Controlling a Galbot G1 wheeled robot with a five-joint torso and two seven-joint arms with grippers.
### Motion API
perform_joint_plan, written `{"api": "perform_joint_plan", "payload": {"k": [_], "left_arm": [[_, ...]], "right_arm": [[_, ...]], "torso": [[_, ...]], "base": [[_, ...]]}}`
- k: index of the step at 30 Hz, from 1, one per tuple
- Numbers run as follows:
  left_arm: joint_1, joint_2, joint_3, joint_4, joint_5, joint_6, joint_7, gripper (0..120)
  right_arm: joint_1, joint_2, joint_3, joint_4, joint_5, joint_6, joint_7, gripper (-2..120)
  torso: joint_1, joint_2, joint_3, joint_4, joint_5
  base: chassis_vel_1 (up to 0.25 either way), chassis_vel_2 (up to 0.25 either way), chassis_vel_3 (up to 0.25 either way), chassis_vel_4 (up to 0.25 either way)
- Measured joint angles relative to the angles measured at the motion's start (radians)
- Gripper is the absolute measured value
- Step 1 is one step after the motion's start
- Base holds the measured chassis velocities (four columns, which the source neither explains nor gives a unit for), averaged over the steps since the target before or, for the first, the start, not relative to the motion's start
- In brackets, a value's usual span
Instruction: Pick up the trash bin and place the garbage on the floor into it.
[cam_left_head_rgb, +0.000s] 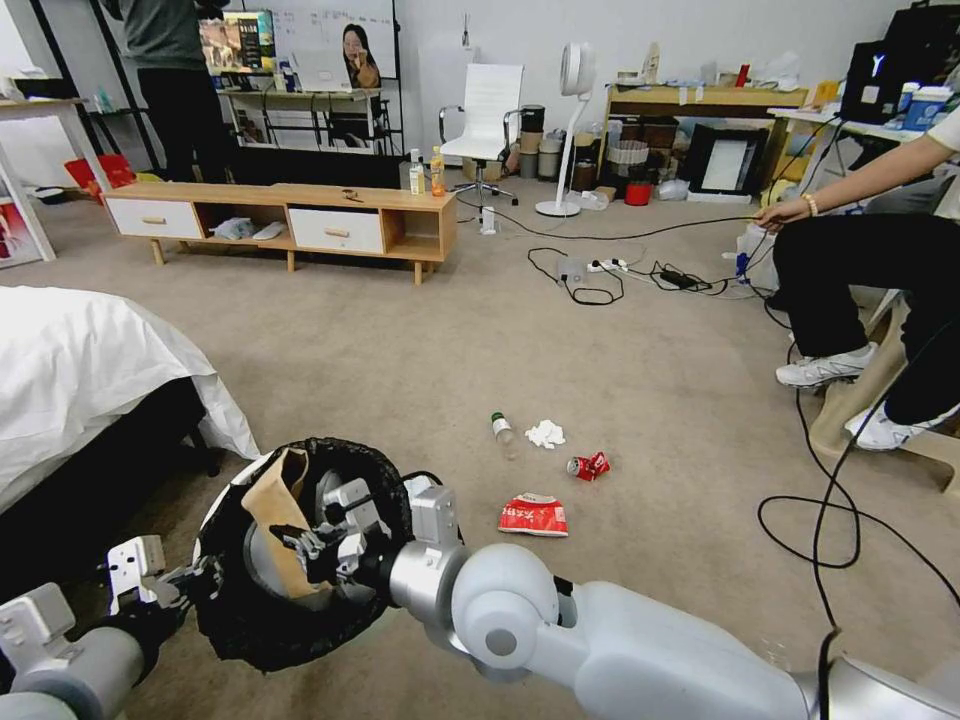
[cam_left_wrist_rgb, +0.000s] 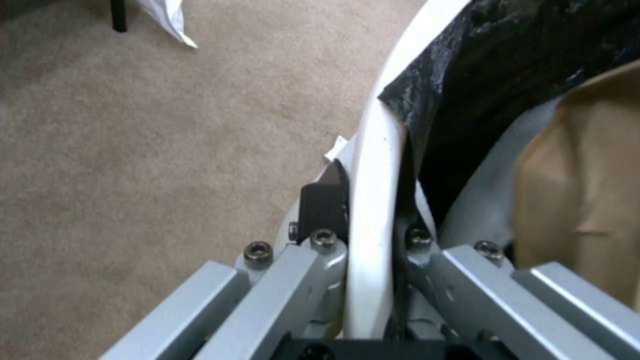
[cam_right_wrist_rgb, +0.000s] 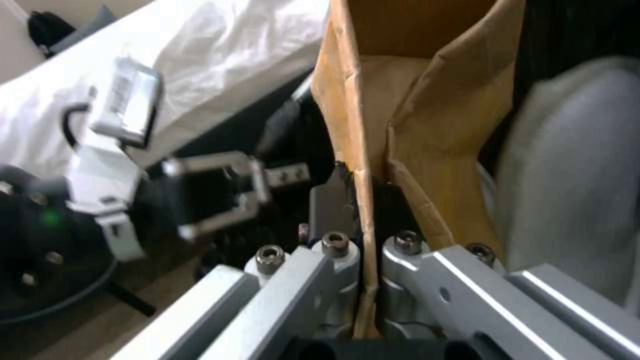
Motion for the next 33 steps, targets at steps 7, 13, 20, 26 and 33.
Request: {"api": "perform_joint_plan", "payload": {"k": [7,13,20,26,33], "left_arm": [[-0.002,-0.001,0.003,0.009,0.003,0.000,0.000,2],[-0.005,-0.002,0.005,0.013,0.004,0.000,0.000,2],[-0.005,-0.002,0.008,0.021,0.010,0.000,0.000,2],[-0.005,-0.002,0.008,0.022,0.011,0.000,0.000,2],[-0.005,-0.004,0.007,0.029,0.016,0.000,0.001,2]], "right_arm": [[-0.008,-0.023,0.003,0.009,-0.008,0.000,-0.002,5],[-0.005,-0.039,0.012,0.027,-0.007,-0.001,-0.003,25],[0.009,-0.050,0.034,0.056,0.008,-0.005,0.000,56],[0.016,-0.056,0.044,0.074,0.017,-0.010,0.005,72],[0.018,-0.082,0.077,0.110,0.022,-0.013,0.010,96]], "torso": [[0.000,0.000,0.000,0.0000,0.0000],[0.000,0.000,0.000,0.0000,0.0000],[0.000,0.000,0.000,0.0000,0.0000],[0.000,0.000,0.000,0.0000,0.0000],[0.000,0.000,0.000,0.0000,-0.0001]], "base": [[0.000,0.000,0.000,0.000],[0.000,0.000,0.000,0.000],[0.000,0.000,0.000,0.000],[0.000,0.000,0.000,0.000],[0.000,0.000,0.000,0.000]]}}
